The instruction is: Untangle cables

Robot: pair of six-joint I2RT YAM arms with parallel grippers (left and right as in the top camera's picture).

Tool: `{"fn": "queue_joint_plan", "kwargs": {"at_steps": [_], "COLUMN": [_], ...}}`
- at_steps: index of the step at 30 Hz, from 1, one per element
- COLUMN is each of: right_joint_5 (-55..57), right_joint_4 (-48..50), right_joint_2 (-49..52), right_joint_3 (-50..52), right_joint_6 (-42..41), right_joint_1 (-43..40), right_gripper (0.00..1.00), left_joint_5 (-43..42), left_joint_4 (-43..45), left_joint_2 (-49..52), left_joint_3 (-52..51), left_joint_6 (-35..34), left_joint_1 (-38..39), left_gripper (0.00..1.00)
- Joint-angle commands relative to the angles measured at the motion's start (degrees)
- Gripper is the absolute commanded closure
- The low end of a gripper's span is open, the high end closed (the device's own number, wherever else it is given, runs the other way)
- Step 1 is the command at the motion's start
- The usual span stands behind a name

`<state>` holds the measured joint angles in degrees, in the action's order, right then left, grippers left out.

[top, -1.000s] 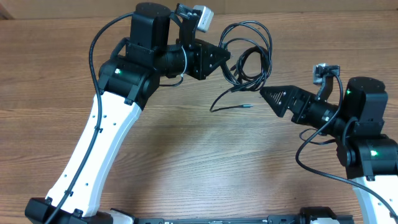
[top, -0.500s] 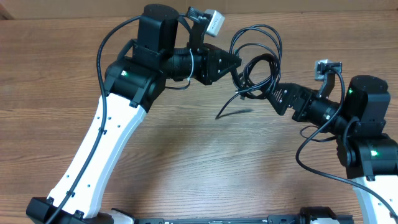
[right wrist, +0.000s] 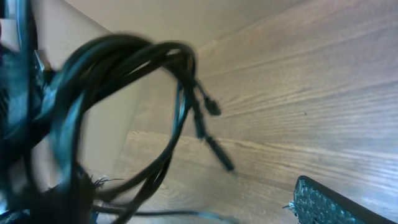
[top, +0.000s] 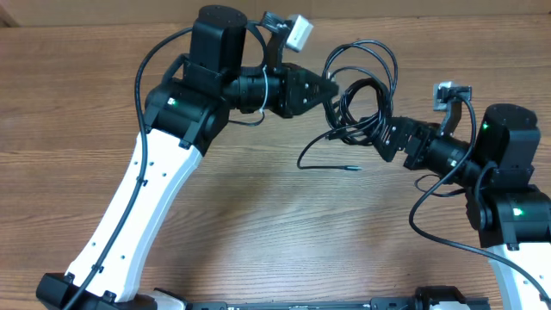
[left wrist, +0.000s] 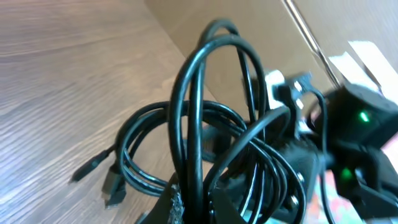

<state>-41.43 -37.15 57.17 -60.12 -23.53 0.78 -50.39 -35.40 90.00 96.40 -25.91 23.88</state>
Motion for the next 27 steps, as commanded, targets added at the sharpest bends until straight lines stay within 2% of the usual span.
{"fn": "queue_joint_plan", "kwargs": {"at_steps": [1,8,9,10,11,16,17,20,24,27], "right_joint_5": [-0.9,-0.9,-0.9,-0.9,-0.9,-0.9,-0.1,1.2,2.7,4.4], "right_joint_4": [-0.9,-1.8,-1.5,-0.6,0.0,5.7,8.4,10.5,12.0,12.0], "right_joint_2": [-0.3,-0.3,-0.3,-0.3,-0.3,-0.3,-0.3,-0.3,-0.3,-0.3], "right_joint_3": [-1.2,-1.2,-1.2,-1.2,-1.2,-1.2,-1.2,-1.2,-1.2,-1.2], "right_joint_6": [1.6,1.6,1.6,1.6,1.6,3.6,4.8,4.8,4.7,4.7], "right_joint_1": [-0.2,-0.2,-0.2,-0.2,-0.2,-0.2,-0.2,-0.2,-0.2,-0.2], "right_gripper": [0.0,0.0,0.0,0.0,0.0,0.0,0.0,0.0,0.0,0.0], "left_joint_5": [7.2,7.1,4.1,-0.4,-1.7,-2.2,-2.2,-2.4,-11.7,-13.4], "left_joint_4": [1.6,2.8,3.9,4.3,3.8,-1.9,-4.5,-6.2,-6.4,-6.4], "left_joint_2": [-1.6,-1.6,-1.6,-1.6,-1.6,-1.6,-1.6,-1.6,-1.6,-1.6], "left_joint_3": [1.9,1.9,1.9,1.9,1.9,1.9,1.9,1.9,1.9,1.9], "left_joint_6": [-5.7,-7.6,-4.2,2.6,5.5,16.8,20.9,23.8,31.6,33.9], "left_joint_1": [-2.8,-5.3,-5.3,-5.2,-5.2,-5.0,-5.0,-5.0,-4.6,-4.3], "left_gripper": [0.96,0.96,0.96,0.96,0.96,0.96,0.96,0.96,0.96,0.96]}}
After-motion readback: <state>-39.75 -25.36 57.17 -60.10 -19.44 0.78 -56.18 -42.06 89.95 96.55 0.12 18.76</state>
